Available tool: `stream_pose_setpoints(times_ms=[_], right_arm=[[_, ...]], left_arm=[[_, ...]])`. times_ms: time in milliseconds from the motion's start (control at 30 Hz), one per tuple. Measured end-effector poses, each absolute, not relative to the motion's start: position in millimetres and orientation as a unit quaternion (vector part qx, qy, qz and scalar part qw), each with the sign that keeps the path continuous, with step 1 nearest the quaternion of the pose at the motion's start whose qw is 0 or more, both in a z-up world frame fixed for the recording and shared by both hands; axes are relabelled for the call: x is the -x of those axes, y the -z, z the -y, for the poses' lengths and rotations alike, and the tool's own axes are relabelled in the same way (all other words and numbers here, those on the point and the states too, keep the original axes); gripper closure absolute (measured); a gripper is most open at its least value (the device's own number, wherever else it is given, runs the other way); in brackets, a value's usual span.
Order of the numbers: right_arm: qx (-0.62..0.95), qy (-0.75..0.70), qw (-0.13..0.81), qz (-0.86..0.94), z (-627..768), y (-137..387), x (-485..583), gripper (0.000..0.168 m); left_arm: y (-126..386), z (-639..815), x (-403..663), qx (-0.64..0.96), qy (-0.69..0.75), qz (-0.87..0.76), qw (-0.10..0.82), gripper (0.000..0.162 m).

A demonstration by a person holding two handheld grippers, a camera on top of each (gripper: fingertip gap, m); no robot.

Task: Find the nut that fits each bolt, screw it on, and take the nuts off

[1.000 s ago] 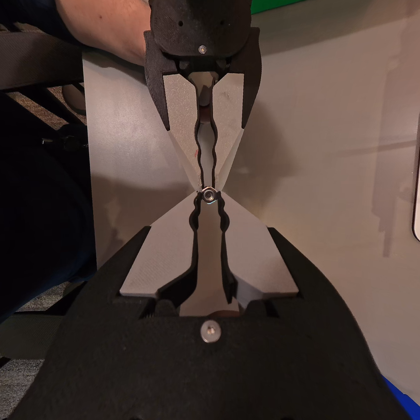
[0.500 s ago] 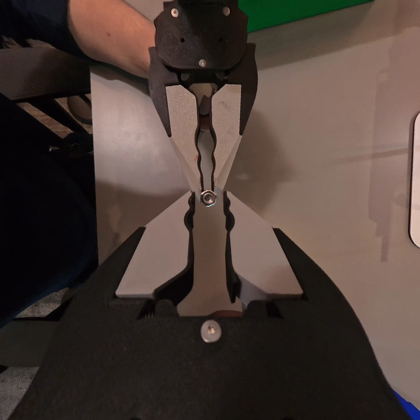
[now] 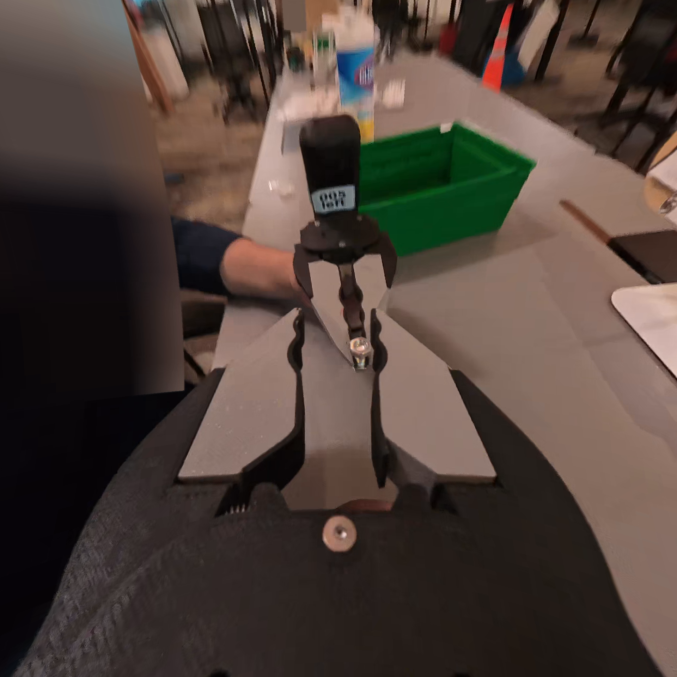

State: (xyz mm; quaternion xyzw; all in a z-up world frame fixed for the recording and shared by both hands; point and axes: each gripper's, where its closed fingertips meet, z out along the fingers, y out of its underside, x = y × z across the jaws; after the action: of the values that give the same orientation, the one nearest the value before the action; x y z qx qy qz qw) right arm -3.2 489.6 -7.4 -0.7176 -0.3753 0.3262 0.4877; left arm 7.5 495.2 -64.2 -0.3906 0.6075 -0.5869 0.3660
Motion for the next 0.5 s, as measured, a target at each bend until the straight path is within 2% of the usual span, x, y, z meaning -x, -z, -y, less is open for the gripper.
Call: stream_pose_setpoints(times_ms=[167, 333, 500], right_arm=[[0.667, -0.335, 0.567, 0.348, -489.9, 18.7, -5.4, 0.131], [0.656, -0.360, 0.573, 0.335, -491.8, 26.3, -2.9, 0.122], [0.653, -0.373, 0.565, 0.340, -491.1, 36.6, 6.3, 0.123]], left_arm=[[56.5, -495.4, -4.2, 0.381, 0.606, -0.593, 0.367, 0.157], [57.1, -493.7, -4.9, 0.380, 0.611, -0.592, 0.363, 0.157], [58.5, -487.0, -5.8, 0.374, 0.604, -0.603, 0.362, 0.157]])
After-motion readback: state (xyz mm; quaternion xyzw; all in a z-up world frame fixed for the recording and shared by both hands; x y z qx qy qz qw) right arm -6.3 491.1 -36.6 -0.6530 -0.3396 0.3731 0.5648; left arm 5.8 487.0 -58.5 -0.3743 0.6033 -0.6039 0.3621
